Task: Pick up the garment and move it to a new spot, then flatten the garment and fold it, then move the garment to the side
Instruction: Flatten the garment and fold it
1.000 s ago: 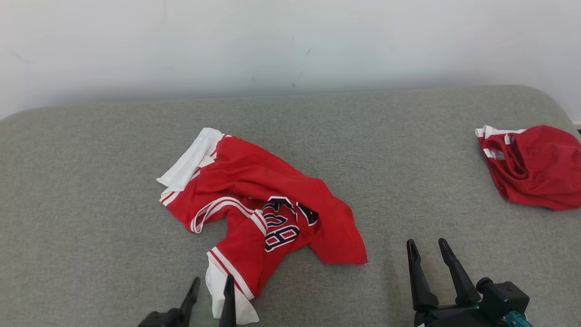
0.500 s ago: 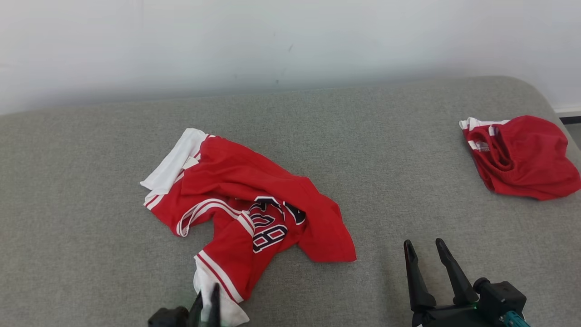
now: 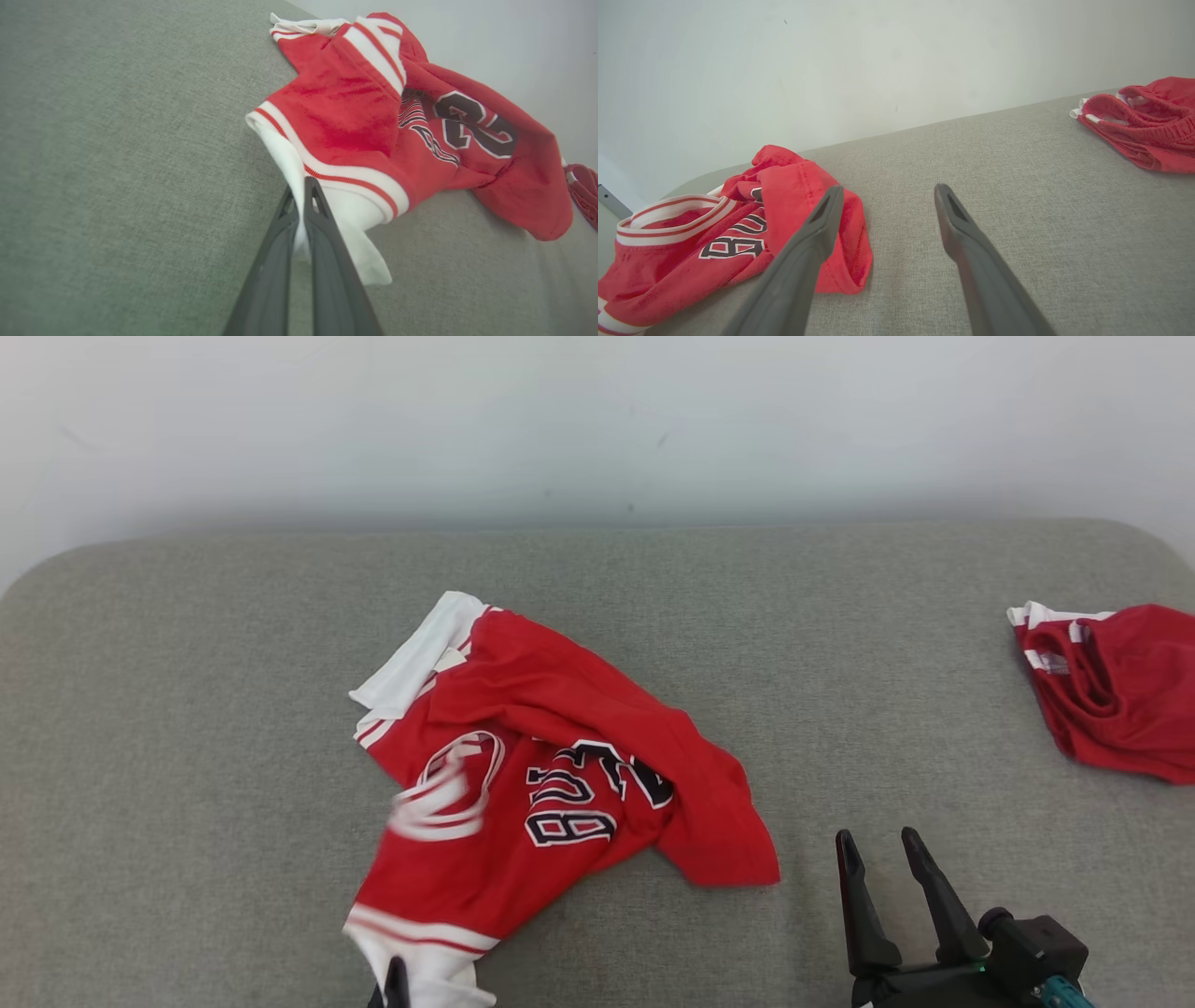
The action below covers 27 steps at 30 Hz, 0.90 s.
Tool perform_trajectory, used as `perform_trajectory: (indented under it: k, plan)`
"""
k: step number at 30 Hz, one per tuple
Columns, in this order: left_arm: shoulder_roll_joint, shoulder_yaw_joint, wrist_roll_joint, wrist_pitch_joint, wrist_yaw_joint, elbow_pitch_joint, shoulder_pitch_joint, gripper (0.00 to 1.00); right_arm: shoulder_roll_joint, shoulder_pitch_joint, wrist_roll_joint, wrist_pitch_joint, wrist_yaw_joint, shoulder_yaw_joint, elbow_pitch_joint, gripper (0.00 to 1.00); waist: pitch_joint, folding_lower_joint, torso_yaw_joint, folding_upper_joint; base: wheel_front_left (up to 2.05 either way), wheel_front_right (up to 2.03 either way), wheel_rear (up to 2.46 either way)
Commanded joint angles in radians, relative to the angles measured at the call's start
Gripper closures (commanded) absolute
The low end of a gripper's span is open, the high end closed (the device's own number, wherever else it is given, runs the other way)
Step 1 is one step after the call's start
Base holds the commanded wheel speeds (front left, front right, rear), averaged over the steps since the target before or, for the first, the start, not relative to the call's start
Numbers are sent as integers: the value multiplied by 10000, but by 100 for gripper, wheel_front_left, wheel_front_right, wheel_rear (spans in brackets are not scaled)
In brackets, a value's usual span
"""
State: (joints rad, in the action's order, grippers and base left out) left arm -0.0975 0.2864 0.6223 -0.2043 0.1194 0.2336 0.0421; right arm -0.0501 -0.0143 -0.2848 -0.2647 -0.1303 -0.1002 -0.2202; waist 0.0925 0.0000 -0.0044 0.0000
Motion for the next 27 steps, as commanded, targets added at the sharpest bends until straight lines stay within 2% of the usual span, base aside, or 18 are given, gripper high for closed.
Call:
perform_trajectory:
  k: [1, 7, 8, 9, 10, 18, 27]
  plan:
    - [-36, -92, 97, -85, 76, -3, 202, 100, -3, -52, 1, -17, -12, 8, -14, 0, 101, 0, 140, 0, 0, 0, 0]
    - [20, -36, 113, -152, 69, 488, 265, 100, -3, -115, 143, -15, -12, 4, -119, 0, 152, 0, 287, 0, 0, 0, 0]
    - [22, 29, 45, -133, 65, 608, 213, 71, -4, -103, 179, -15, -12, -35, -175, 0, 145, 0, 322, 0, 0, 0, 0]
    - [26, 49, -37, -206, 52, 633, 143, 23, -3, -96, 199, -15, -12, -70, -231, 0, 138, 0, 361, 0, 0, 0, 0]
    - [41, -10, -16, -278, 15, 623, 76, 0, -3, -118, 217, -17, -12, -123, -277, 0, 135, 0, 399, 0, 0, 0, 0]
    - [152, -514, -381, -593, -184, 294, -70, 0, -6, -361, 723, -15, -12, -552, -878, 0, 28, 0, 765, 0, 0, 0, 0]
    - [325, -1024, -1064, -607, -479, 315, -232, 0, -254, -1285, 1071, -15, -12, -1300, -3353, 0, -137, 0, 1058, 0, 0, 0, 0]
